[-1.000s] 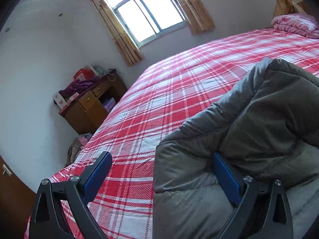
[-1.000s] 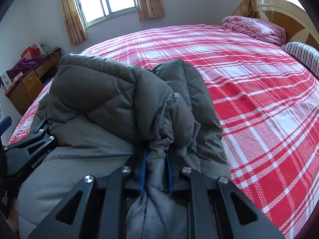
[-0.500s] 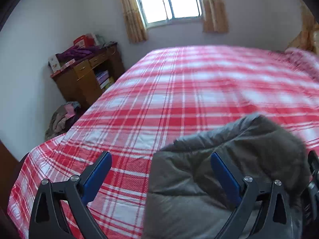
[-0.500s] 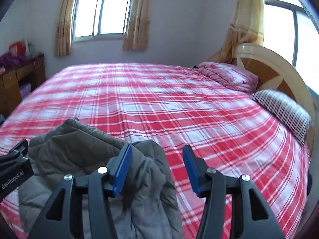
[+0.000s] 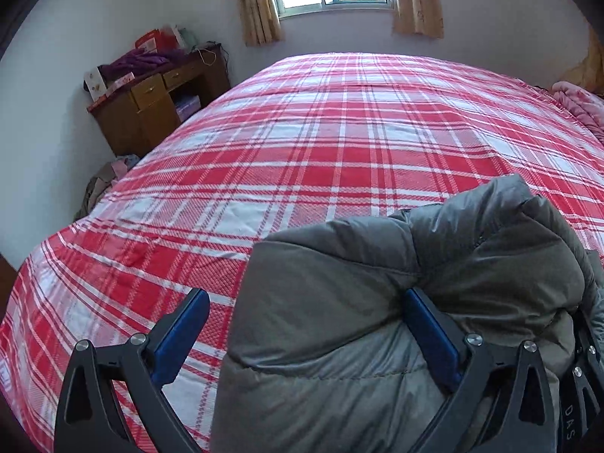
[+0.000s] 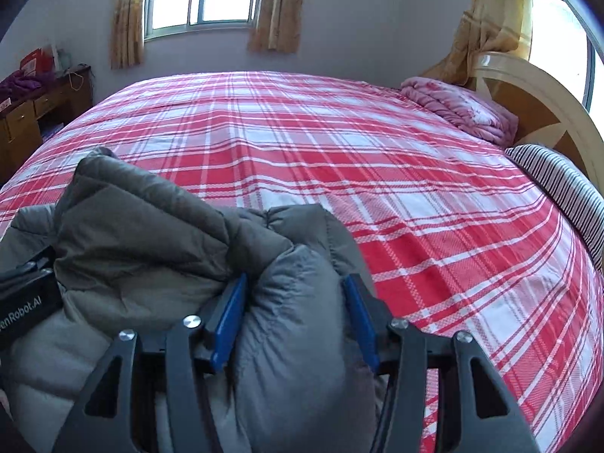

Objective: Fold large clothes
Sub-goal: 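Hold the rolled jacket bundle with both grippers and press it together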

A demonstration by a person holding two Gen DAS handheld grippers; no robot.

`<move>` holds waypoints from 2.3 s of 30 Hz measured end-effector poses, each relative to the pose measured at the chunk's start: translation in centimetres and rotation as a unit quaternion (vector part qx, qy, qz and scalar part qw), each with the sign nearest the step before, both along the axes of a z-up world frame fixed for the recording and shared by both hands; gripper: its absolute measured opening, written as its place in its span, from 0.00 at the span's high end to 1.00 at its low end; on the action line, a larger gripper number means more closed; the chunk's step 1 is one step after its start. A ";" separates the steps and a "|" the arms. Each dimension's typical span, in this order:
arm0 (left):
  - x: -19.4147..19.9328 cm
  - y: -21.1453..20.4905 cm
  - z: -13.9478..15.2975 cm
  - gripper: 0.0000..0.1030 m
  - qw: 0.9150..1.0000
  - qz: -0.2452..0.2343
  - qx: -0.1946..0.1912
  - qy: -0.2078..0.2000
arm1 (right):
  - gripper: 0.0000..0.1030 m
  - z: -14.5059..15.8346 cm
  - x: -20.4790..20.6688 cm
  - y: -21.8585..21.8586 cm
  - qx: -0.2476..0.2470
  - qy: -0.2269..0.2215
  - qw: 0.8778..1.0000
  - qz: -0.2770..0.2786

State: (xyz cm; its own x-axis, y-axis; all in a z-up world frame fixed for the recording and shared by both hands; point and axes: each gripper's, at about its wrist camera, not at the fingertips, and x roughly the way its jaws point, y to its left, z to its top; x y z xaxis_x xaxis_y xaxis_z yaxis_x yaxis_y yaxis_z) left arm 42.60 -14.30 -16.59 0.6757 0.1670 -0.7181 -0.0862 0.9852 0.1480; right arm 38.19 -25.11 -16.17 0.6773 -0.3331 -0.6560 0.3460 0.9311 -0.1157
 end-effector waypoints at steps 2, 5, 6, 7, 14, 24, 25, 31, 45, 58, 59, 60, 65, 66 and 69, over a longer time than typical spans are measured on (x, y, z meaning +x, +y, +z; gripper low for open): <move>-0.1 0.2 -0.2 0.01 1.000 -0.001 -0.008 0.002 | 0.46 -0.2 0.2 0.1 0.004 0.006 1.000 0.003; 0.0 0.5 -0.4 0.01 1.000 -0.001 -0.015 0.005 | 0.46 -0.5 0.5 0.3 0.008 0.012 1.000 0.007; 0.0 0.5 -0.5 0.01 1.000 -0.001 -0.015 0.005 | 0.46 -0.6 0.5 0.3 0.009 0.013 1.000 0.007; 0.0 0.4 -0.5 0.01 1.000 -0.001 -0.014 0.005 | 0.46 -0.7 0.5 0.3 0.011 0.014 1.000 0.008; 0.0 0.2 -0.8 0.01 1.000 0.001 -0.001 0.004 | 0.46 -1.0 0.7 0.3 0.019 0.018 1.000 0.008; 0.0 0.0 -1.0 0.01 1.000 0.002 0.009 0.004 | 0.45 -1.4 1.0 0.2 0.032 0.027 0.999 0.010; 0.0 0.0 -1.0 0.01 1.000 0.002 0.010 0.004 | 0.45 -1.4 1.0 0.2 0.033 0.028 0.999 0.009; -0.1 -0.2 -1.1 0.01 1.000 0.005 0.016 -0.001 | 0.45 -1.4 1.0 0.3 0.033 0.029 0.999 0.009; -0.2 0.0 -1.1 0.01 1.000 0.008 0.009 -0.007 | 0.45 -1.5 1.0 0.3 0.029 0.029 0.999 0.008; -0.1 -0.1 -1.2 0.01 1.000 0.008 0.010 -0.007 | 0.44 -1.5 1.0 0.4 0.033 0.029 0.999 0.009; -0.1 -0.1 -1.2 0.01 1.000 0.009 0.014 -0.007 | 0.44 -1.5 1.0 0.3 0.037 0.028 0.999 0.010; -0.1 -0.2 -1.1 0.01 1.000 0.008 0.017 -0.006 | 0.43 -1.6 1.0 0.3 0.039 0.028 0.999 0.011; -0.2 -0.2 -1.1 0.01 1.000 0.009 0.019 -0.009 | 0.43 -1.6 1.1 0.2 0.044 0.028 0.999 0.013; -0.2 -0.2 -1.1 0.01 1.000 0.010 0.022 -0.010 | 0.43 -1.6 1.1 0.2 0.046 0.027 0.998 0.013; -0.1 -0.4 -1.1 0.01 1.000 0.010 0.024 -0.009 | 0.43 -1.6 1.1 0.1 0.050 0.026 0.998 0.014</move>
State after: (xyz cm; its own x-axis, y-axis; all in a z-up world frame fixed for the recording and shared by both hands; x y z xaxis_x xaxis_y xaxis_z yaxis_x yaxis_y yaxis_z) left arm 42.50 -14.71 -17.73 0.6843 0.2137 -0.6972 -0.1080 0.9753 0.1929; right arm 39.25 -24.99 -17.78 0.6489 -0.2459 -0.7200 0.3163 0.9479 -0.0387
